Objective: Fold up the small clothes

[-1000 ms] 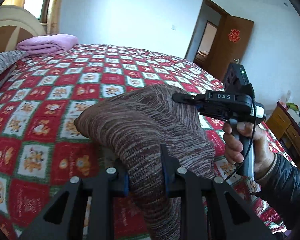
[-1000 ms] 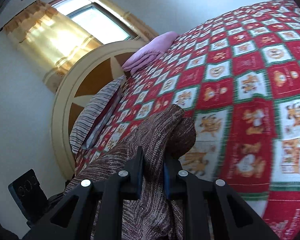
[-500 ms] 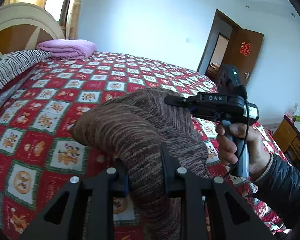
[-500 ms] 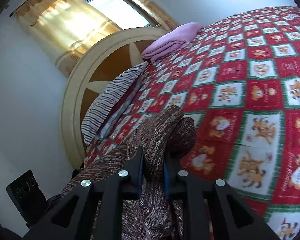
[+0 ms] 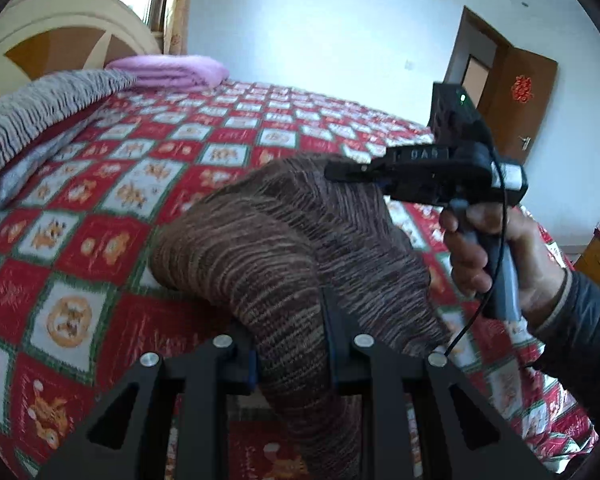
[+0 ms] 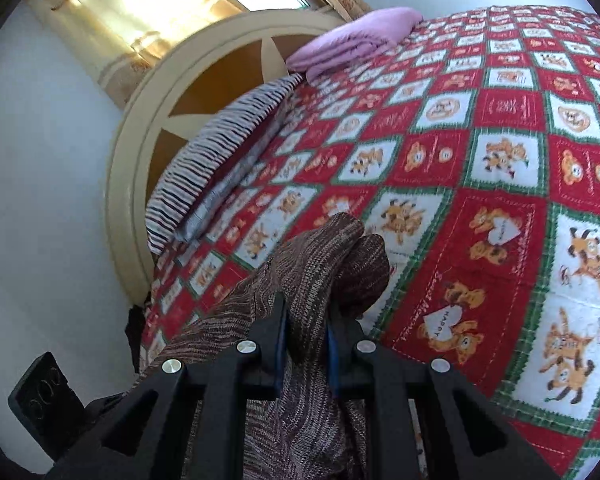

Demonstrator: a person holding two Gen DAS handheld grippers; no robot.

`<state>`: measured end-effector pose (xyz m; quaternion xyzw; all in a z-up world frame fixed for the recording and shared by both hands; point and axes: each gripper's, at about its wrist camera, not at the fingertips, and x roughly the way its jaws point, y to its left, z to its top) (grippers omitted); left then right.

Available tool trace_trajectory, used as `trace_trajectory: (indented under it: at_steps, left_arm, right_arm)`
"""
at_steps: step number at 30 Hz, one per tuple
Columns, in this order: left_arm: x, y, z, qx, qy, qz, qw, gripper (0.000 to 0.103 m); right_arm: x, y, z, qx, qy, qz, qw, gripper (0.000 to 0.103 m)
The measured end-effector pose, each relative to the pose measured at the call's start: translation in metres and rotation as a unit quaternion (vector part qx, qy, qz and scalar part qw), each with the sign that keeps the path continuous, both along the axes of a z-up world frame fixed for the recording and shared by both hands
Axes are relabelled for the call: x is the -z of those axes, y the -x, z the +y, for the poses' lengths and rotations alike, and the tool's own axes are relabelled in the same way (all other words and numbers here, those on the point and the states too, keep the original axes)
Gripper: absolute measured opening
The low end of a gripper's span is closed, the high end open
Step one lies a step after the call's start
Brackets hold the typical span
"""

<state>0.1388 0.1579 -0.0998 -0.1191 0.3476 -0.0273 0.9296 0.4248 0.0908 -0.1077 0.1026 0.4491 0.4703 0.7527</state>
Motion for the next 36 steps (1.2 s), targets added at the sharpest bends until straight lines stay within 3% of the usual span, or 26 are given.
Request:
trace_trajectory:
  at_steps: [15,21,25,28,32,36]
  left_arm:
    - [0.042,0.001,0.010,-0.015,0.016,0.044,0.9988,0.028]
    - [0.047,0.001,0.016,-0.034,0.021,0.053,0.9978,0.048]
    - [0.026,0.010,0.019,-0.042,0.003,0.028,0.9987,0.051]
    - [0.005,0.012,0.026,-0.068,-0.021,-0.012,0.9974,0.079]
    - [0.007,-0.008,0.041,-0.087,-0.051,-0.020,0.9946,0.081]
    - [0.029,-0.034,0.054,-0.117,-0.096,0.011,0.9885,0.082]
  right_arm:
    - [0.038,-0.013,-0.004,0.024,0.014,0.038,0.999,0.017]
    - [0.055,-0.016,-0.007,0.036,0.027,0.054,0.998,0.017]
    - [0.054,-0.014,-0.013,0.052,0.040,0.050,0.997,0.036]
    - [0.042,-0.003,-0.032,0.068,0.038,0.025,0.997,0.036]
    - [0.018,0.027,-0.064,0.071,0.001,-0.010,0.997,0.037]
    - [0.005,0.073,-0.066,0.017,-0.022,-0.032,0.999,0.048]
